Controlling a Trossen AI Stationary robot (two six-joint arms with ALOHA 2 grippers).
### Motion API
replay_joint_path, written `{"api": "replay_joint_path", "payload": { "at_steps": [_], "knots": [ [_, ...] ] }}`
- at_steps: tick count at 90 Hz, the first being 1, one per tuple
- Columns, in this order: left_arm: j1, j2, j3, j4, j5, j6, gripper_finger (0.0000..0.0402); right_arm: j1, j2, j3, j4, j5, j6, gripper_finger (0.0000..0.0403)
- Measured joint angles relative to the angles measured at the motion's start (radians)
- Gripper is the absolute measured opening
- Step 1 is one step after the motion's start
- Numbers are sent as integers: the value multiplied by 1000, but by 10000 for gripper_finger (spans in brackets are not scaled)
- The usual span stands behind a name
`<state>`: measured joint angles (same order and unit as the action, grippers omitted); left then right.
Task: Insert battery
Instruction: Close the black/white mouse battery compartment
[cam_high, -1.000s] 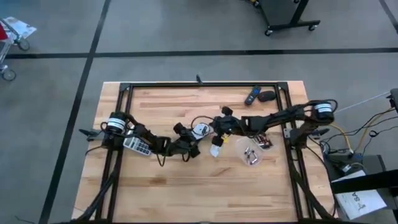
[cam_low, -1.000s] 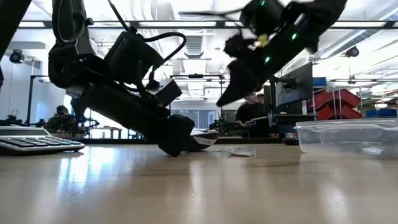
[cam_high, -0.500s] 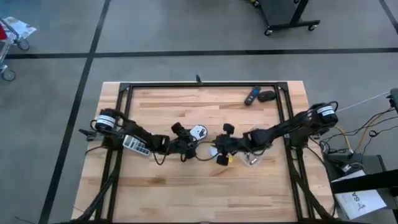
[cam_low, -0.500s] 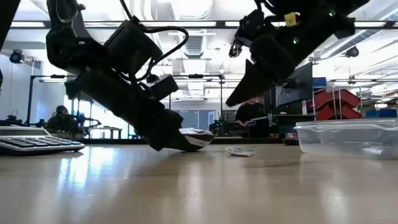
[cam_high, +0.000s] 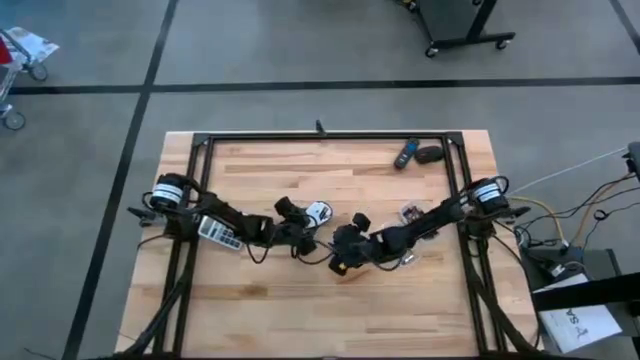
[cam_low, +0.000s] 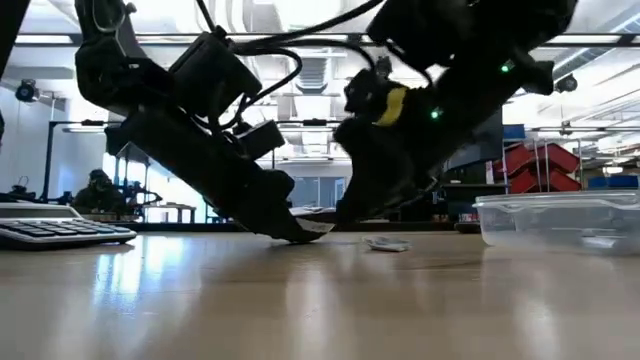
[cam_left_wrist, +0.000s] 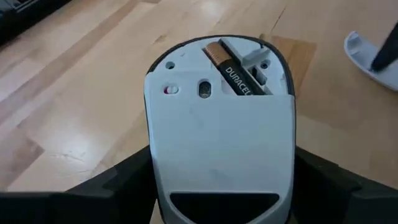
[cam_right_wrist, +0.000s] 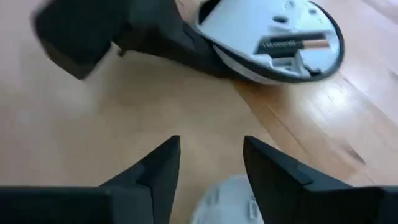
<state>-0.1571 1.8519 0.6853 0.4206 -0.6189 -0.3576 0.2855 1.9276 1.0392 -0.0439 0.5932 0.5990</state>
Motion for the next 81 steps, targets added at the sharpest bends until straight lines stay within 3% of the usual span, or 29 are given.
{"api": "replay_joint_path", "payload": {
  "at_steps": [20, 41, 66, 81],
  "knots": [
    [0, -1, 1, -16, 6, 0, 274, 44, 41, 113, -265, 113, 235, 137],
    [0, -1, 0, -16, 8, 6, 277, 40, 99, 142, -266, 96, 461, 121],
    [-1, 0, -1, -13, 8, 8, 276, 35, 151, 169, -259, 118, 495, 92],
    [-2, 0, -1, -12, 8, 8, 275, 35, 151, 173, -262, 115, 440, 48]
  ]
}}
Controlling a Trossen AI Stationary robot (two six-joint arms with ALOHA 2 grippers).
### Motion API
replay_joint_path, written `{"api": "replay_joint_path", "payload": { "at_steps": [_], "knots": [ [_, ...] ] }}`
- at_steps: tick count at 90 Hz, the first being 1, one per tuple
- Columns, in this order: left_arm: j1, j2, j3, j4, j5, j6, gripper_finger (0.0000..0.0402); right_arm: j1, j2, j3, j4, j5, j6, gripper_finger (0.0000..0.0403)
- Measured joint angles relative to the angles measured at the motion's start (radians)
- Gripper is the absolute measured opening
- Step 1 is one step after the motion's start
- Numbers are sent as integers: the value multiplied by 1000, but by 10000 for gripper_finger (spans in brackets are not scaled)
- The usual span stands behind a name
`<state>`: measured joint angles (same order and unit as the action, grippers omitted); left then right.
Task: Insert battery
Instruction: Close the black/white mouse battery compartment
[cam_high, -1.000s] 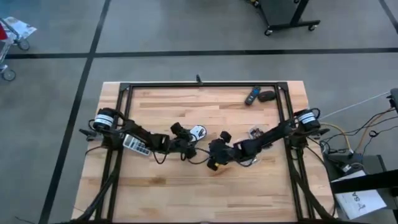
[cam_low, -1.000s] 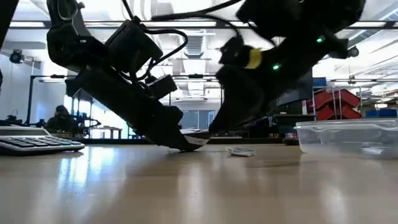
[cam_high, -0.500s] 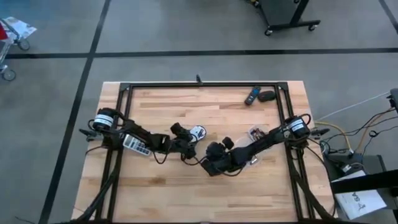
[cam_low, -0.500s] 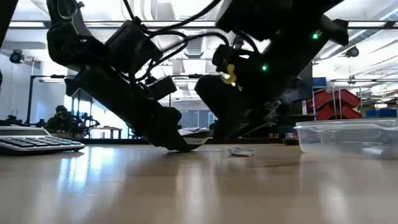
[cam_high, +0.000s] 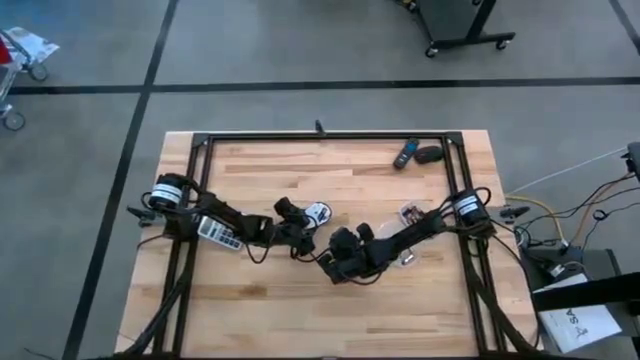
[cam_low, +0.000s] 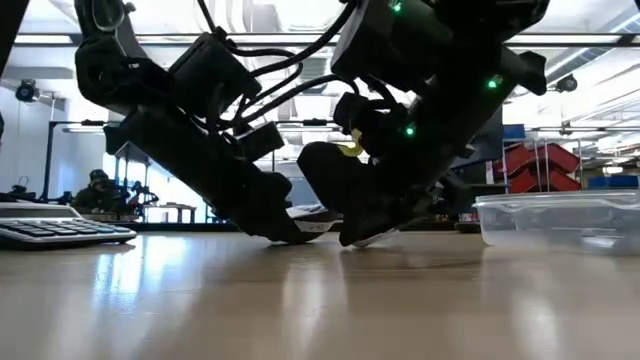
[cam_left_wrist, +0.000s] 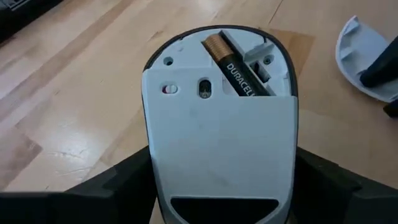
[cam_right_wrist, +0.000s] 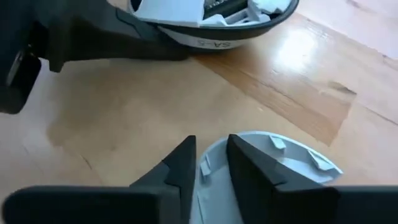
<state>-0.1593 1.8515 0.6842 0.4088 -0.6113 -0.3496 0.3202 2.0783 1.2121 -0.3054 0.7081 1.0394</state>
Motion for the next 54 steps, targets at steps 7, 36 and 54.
{"api": "replay_joint_path", "payload": {
  "at_steps": [7, 36, 54],
  "knots": [
    [-3, -3, 0, -6, 0, 0, 273, 2, -12, -1, -6, 0, -21, 17],
    [-22, -77, -2, -134, 37, 68, 275, 38, -157, -13, -40, 13, -151, 1],
    [-21, -110, -2, -156, 151, 85, 279, 30, -263, -26, -66, -73, -217, 0]
  ]
}}
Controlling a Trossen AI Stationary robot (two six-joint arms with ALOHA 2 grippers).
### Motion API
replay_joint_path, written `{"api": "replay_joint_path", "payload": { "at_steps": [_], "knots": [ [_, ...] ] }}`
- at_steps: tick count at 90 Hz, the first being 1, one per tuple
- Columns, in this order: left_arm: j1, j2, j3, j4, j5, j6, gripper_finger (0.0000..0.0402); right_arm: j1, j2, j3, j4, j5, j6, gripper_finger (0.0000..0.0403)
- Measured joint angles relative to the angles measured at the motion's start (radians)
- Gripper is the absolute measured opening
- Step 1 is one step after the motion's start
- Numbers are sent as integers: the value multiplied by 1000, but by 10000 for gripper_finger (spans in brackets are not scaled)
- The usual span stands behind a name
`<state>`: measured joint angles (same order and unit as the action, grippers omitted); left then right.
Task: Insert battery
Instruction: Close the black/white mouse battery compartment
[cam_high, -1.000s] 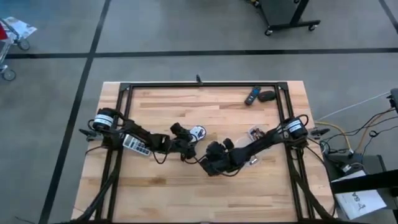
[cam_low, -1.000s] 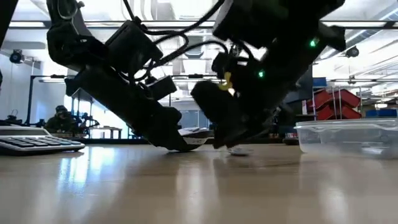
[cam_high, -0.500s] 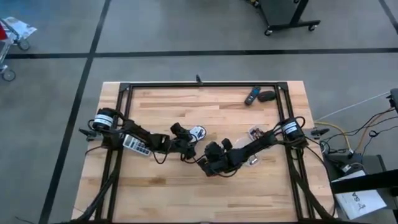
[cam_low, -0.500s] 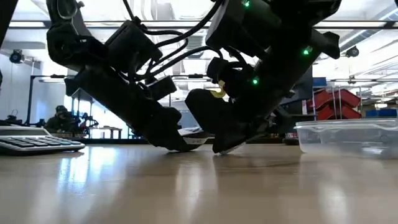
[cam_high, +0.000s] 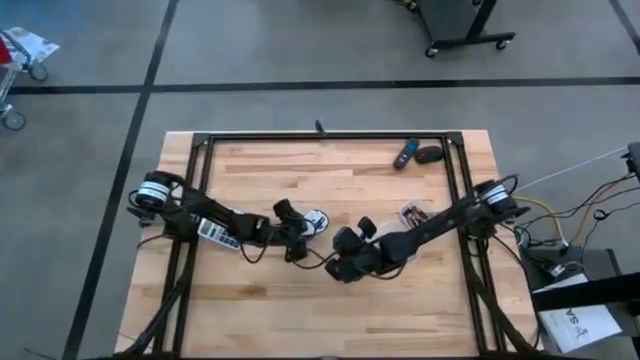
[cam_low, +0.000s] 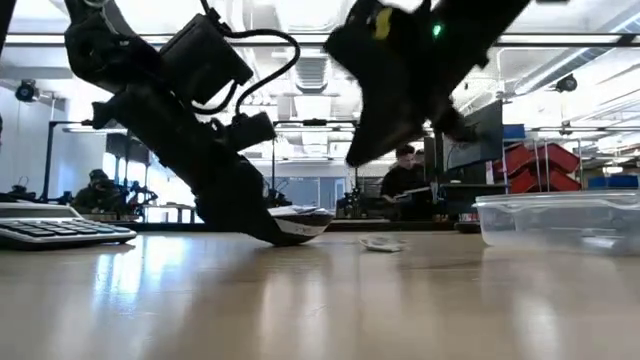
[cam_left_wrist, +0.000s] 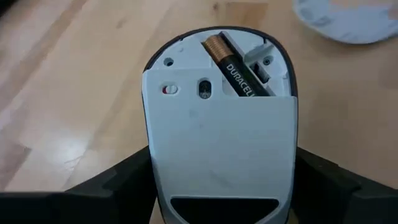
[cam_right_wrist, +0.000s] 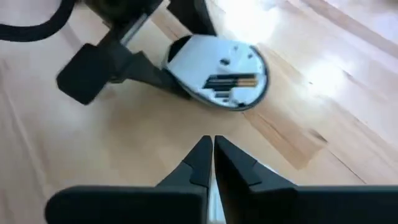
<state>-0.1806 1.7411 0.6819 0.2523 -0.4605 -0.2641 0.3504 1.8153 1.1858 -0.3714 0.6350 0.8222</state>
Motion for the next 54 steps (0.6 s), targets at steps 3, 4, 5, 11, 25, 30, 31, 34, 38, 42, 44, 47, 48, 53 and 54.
{"api": "replay_joint_path", "payload": {
  "at_steps": [3, 4, 5, 11, 25, 30, 31, 34, 38, 42, 44, 47, 48, 53, 54],
  "knots": [
    [-1, -1, 0, -1, 9, -7, 279, -2, -4, -3, 3, -1, 13, 0],
    [-1, -1, 0, -1, 11, -11, 279, -3, -5, -5, 4, -3, 18, 0],
    [-1, -1, 0, -2, 13, -13, 279, -3, -6, -7, 4, -4, 23, 0],
    [-1, -2, 1, -9, 31, -33, 277, -4, -5, -14, -7, -7, 54, 1],
    [-2, -3, 2, -33, 56, -78, 277, -6, 31, -16, 7, -8, 171, 18],
    [-2, -3, 2, -36, 64, -87, 280, -6, 54, -15, 12, -15, 210, 32],
    [-2, -3, 2, -37, 66, -88, 281, -6, 57, -15, 12, -16, 216, 35],
    [-2, -3, 2, -37, 68, -89, 282, -8, 69, -15, 13, -18, 235, 45],
    [-2, -3, 2, -37, 70, -89, 283, -11, 87, -14, 23, -23, 260, 61],
    [-2, -3, 2, -36, 69, -90, 284, -18, 106, -13, 32, -33, 279, 77],
    [-2, -3, 2, -35, 69, -95, 284, -22, 117, -13, 32, -37, 284, 85],
    [-2, -3, 2, -35, 69, -101, 284, -24, 132, -14, 32, -39, 285, 96],
    [-2, -3, 2, -35, 69, -103, 284, -25, 137, -14, 33, -39, 285, 100],
    [-2, -3, 2, -33, 63, -117, 284, -29, 154, -15, 44, -35, 279, 116],
    [-2, -3, 2, -32, 62, -120, 284, -29, 156, -15, 46, -34, 278, 119]
  ]
}}
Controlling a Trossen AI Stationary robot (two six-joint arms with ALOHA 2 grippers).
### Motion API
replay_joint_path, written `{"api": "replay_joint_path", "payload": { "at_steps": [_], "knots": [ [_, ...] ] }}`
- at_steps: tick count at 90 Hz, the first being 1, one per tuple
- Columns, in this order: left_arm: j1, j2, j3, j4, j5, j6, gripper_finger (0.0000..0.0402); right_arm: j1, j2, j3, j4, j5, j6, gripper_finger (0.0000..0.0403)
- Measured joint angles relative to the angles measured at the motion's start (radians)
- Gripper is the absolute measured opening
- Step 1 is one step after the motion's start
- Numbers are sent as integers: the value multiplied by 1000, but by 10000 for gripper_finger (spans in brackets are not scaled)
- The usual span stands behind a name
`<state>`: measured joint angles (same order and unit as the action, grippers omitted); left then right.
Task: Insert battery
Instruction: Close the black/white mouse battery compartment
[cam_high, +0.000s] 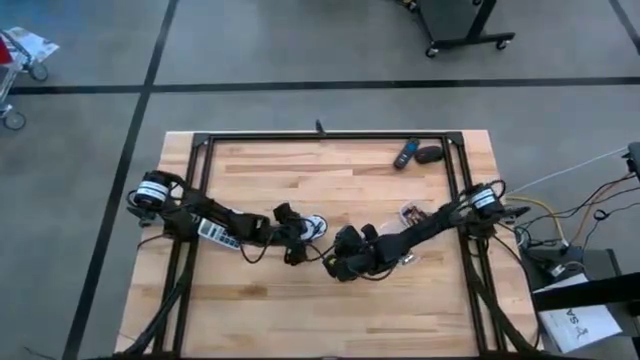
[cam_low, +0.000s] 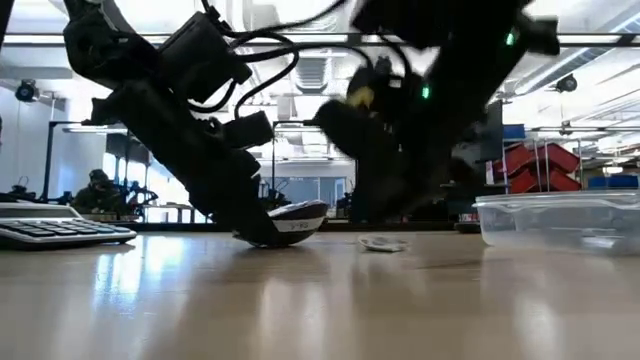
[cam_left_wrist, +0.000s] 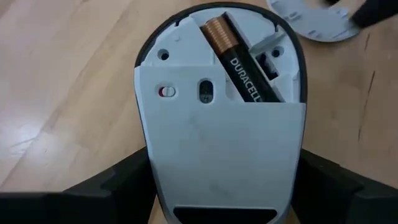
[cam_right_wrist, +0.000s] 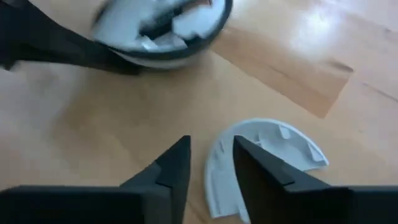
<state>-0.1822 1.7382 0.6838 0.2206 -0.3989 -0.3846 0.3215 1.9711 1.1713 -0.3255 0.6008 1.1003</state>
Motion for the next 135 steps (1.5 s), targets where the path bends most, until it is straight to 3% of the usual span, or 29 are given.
{"api": "replay_joint_path", "payload": {
  "at_steps": [22, 62, 93, 114, 135],
  "knots": [
    [-1, -1, -2, 30, 1, -18, 284, -7, 12, 0, 1, 52, -27, 152],
    [0, -3, -2, 59, -14, -18, 284, -10, 26, -4, 27, 93, -59, 133],
    [0, -4, 0, 78, -21, -18, 290, -12, 85, -3, 68, 128, -70, 162],
    [0, -4, 0, 82, -21, -18, 290, -15, 86, -3, 86, 114, -178, 169],
    [0, -4, 0, 83, -21, -18, 283, -15, 88, -3, 88, 109, -236, 151]
  ]
}}
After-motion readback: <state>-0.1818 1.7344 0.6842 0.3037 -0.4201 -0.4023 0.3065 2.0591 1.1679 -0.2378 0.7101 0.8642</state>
